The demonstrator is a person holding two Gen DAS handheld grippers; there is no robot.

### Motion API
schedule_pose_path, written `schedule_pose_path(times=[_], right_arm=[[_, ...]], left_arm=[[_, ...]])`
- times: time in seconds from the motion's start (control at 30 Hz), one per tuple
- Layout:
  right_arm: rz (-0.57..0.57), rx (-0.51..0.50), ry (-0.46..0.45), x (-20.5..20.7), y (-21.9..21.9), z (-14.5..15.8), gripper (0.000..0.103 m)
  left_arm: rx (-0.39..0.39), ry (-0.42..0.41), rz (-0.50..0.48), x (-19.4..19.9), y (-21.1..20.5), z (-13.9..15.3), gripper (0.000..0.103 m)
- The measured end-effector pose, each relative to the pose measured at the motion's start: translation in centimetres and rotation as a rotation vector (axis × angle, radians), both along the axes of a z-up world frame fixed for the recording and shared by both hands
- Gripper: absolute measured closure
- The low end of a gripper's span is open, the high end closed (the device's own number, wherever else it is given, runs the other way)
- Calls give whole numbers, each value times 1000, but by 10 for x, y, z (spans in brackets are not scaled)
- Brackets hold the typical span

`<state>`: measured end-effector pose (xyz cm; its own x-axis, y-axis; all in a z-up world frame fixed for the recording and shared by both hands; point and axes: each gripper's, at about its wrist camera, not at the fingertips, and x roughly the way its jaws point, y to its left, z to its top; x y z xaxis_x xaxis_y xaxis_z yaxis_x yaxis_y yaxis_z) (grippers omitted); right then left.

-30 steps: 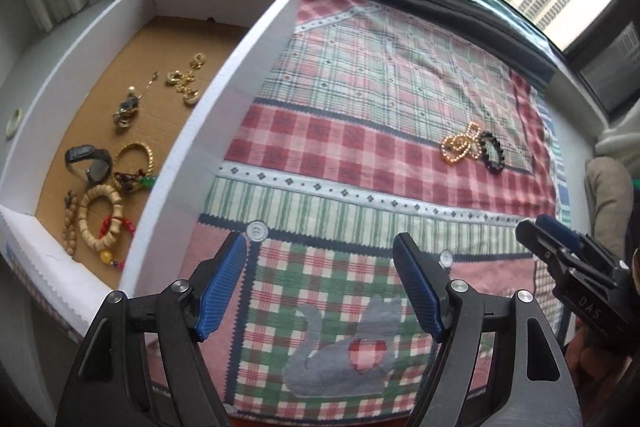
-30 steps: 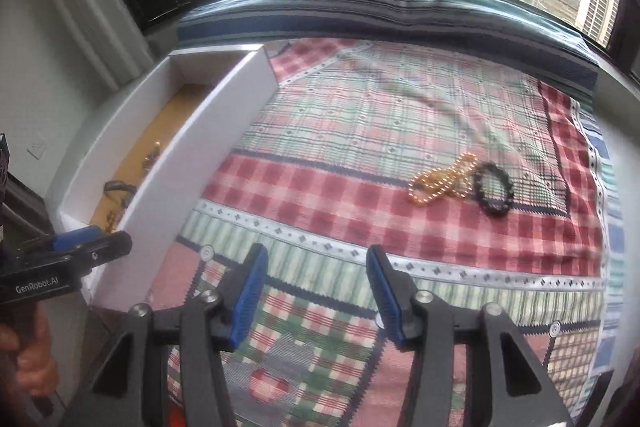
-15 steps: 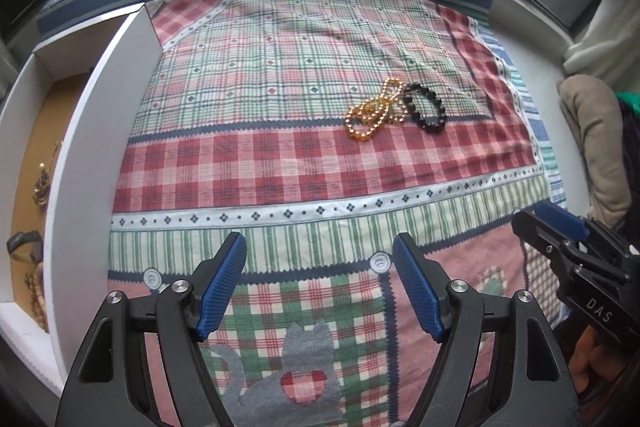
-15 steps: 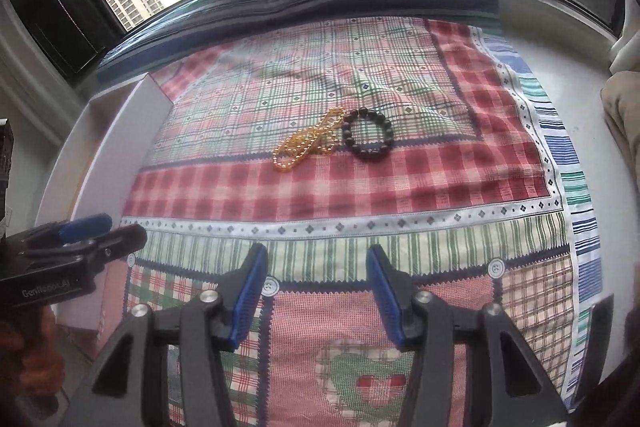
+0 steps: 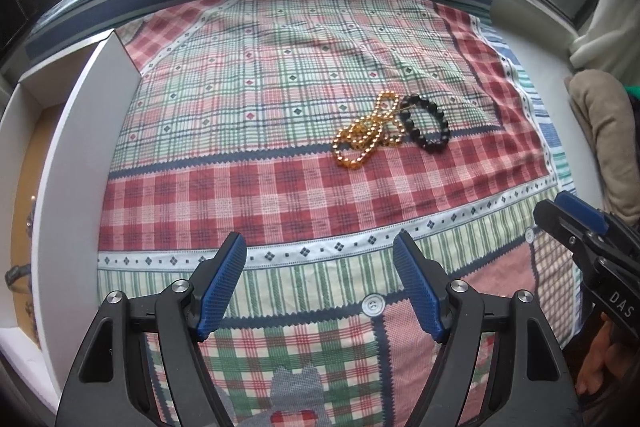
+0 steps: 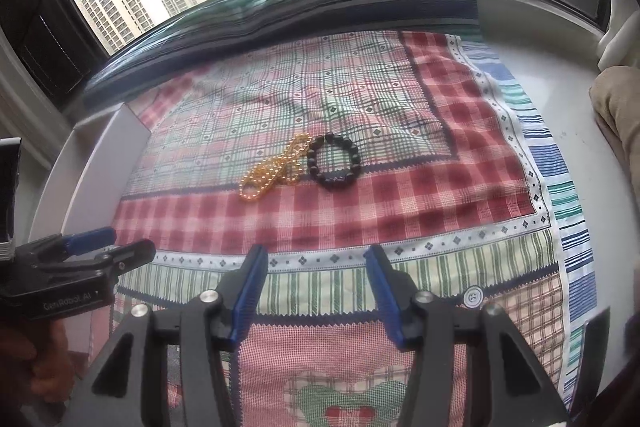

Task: Organize jewelry
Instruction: 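Withdraw both tools from the box toward the gold chain and black bracelet, then grasp the gold bead chain with the left tool while the right tool grasps the black bead bracelet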

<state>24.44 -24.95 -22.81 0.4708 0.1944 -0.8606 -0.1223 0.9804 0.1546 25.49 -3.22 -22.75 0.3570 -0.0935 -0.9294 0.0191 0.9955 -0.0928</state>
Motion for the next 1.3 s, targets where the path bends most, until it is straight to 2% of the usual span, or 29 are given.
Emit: schedule_pose_path(times=[0.4, 0.57, 0.7, 0.83, 1.0, 1.1, 1.3], right_arm=[[19, -2, -10, 32, 1, -20, 51], [24, 9, -2, 43, -1, -34, 51], [31, 15, 2, 61, -5, -49, 51], [93, 7, 3, 87, 2, -66, 51], [170, 1, 33, 116, 15, -91, 65], [221, 7, 67, 126, 23, -105, 73], [301, -18, 93, 139, 38, -122, 78]], left_arm=[[37, 6, -43, 30, -15, -22, 25], [10, 41, -95, 53, -11, -50, 22], [46, 39, -143, 78, -13, -69, 22], [62, 15, -193, 96, -26, -80, 22], [90, -10, -275, 111, -48, -93, 22], [82, -3, -301, 118, -53, -102, 22], [81, -29, -348, 124, -57, -111, 26]])
